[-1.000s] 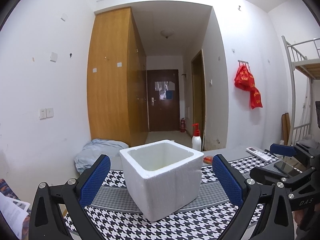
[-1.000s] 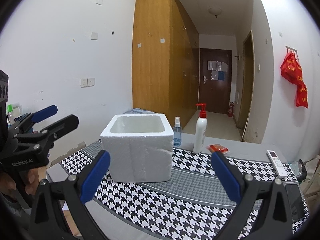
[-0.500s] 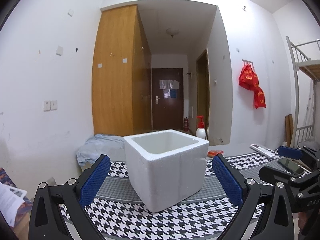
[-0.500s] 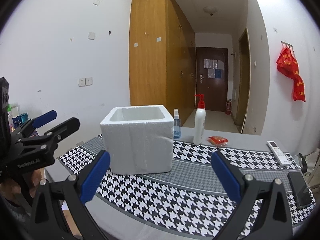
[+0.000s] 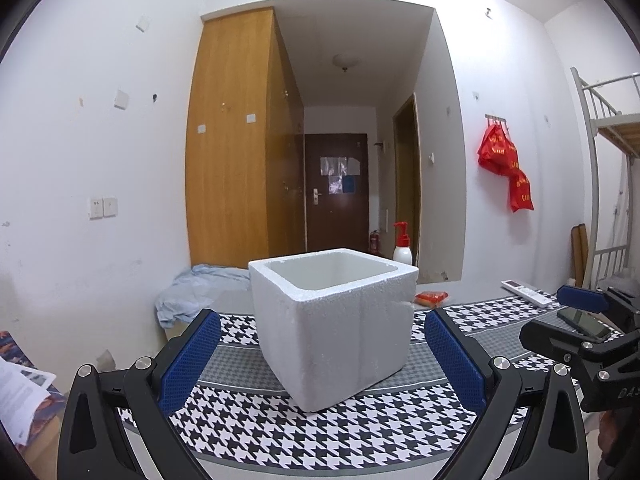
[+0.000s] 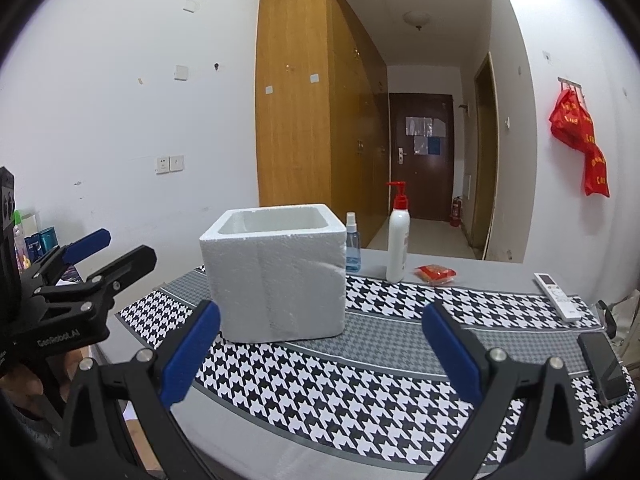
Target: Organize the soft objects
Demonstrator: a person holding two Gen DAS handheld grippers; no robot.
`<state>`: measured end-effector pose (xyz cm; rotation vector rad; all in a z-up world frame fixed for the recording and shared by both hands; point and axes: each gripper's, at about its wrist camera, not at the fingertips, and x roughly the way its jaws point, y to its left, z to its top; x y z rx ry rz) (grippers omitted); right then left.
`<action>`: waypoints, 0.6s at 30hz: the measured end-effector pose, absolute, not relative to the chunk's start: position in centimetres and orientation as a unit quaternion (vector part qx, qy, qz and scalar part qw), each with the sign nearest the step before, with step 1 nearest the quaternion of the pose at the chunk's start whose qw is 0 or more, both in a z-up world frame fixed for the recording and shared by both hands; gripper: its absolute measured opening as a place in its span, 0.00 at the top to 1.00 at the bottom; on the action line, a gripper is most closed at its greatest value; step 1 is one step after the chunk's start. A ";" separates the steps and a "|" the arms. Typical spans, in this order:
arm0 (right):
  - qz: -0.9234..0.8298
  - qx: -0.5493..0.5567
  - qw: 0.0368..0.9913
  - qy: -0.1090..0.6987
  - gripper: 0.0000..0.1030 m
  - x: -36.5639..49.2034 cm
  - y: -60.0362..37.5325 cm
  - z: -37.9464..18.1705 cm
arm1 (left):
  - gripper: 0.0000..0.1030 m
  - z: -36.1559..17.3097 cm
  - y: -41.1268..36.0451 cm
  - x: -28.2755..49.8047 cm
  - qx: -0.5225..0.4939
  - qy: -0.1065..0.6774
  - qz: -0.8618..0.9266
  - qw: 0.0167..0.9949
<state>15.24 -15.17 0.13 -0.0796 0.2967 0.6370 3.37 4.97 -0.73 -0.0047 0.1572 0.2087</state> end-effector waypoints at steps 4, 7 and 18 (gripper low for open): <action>0.310 -0.040 0.939 0.147 0.01 15.2 -15.2 0.1 | 0.01 -0.8 4.9 3.2 -0.002 0.078 0.102 0.992; 0.308 -0.041 0.939 0.147 0.01 15.3 -15.2 0.0 | 0.01 -0.8 4.9 3.2 -0.002 0.080 0.100 0.992; 0.307 -0.043 0.939 0.150 0.01 15.2 -15.0 -0.1 | 0.01 -0.9 5.1 3.5 -0.003 0.090 0.100 0.991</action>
